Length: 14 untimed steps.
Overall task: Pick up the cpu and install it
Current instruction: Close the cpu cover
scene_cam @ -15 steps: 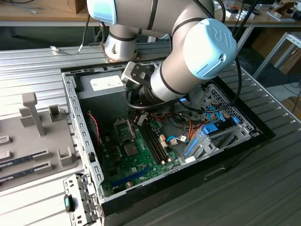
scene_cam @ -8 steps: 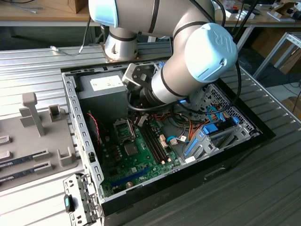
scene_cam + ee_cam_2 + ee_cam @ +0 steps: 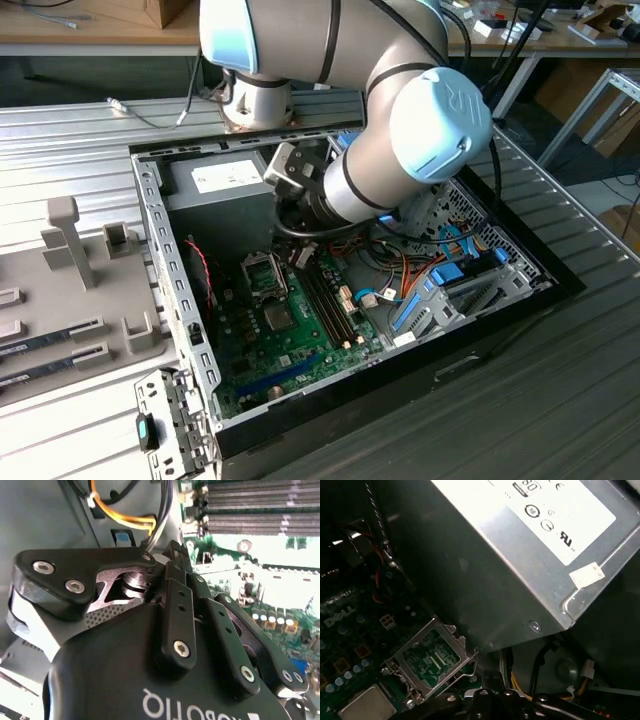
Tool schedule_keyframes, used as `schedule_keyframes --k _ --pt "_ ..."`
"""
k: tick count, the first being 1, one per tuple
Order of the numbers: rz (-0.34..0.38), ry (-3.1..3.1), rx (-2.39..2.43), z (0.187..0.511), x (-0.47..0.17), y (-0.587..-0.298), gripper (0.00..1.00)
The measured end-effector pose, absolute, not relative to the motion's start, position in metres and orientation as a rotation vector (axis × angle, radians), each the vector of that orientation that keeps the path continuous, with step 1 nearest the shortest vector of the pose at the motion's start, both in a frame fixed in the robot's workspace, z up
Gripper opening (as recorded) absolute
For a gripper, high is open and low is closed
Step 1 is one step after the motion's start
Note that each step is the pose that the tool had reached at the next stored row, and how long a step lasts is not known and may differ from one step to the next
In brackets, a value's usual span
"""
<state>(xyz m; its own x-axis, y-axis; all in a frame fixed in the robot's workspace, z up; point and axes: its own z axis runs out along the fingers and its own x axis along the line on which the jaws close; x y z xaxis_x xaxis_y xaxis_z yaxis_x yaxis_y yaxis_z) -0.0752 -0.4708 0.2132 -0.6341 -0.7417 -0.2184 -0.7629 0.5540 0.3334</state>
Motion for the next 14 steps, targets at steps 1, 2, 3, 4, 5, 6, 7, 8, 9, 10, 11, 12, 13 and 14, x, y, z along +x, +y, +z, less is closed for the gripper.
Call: schedule_keyframes --k 1,2,3,4,5,6,7,8,9,10,11,12,13,14 --pt "0.624 2.724 -1.319 0.210 -0.075 -0.469 0.11" --pt "0.625 2.723 -1.319 0.205 -0.074 -0.465 0.11" --pt "0.625 2.724 -1.319 0.203 -0.075 -0.463 0.11" --pt "0.625 2.724 -1.319 0.201 -0.075 -0.463 0.11" --pt "0.625 2.723 -1.320 0.200 -0.075 -0.463 0.11" --pt "0.625 2.723 -1.319 0.199 -0.075 -0.463 0.11" --pt "0.625 2.724 -1.319 0.198 -0.076 -0.463 0.11" --pt "0.624 2.724 -1.319 0.198 -0.076 -0.463 0.11" --pt "0.625 2.724 -1.320 0.198 -0.076 -0.463 0.11" --pt "0.624 2.724 -1.320 0.198 -0.076 -0.463 0.11" --pt "0.625 2.724 -1.319 0.200 -0.076 -0.463 0.11" --pt "0.624 2.723 -1.319 0.204 -0.076 -0.463 0.11" --pt "0.624 2.723 -1.319 0.208 -0.076 -0.463 0.11" --pt "0.624 2.723 -1.319 0.212 -0.076 -0.463 0.11"
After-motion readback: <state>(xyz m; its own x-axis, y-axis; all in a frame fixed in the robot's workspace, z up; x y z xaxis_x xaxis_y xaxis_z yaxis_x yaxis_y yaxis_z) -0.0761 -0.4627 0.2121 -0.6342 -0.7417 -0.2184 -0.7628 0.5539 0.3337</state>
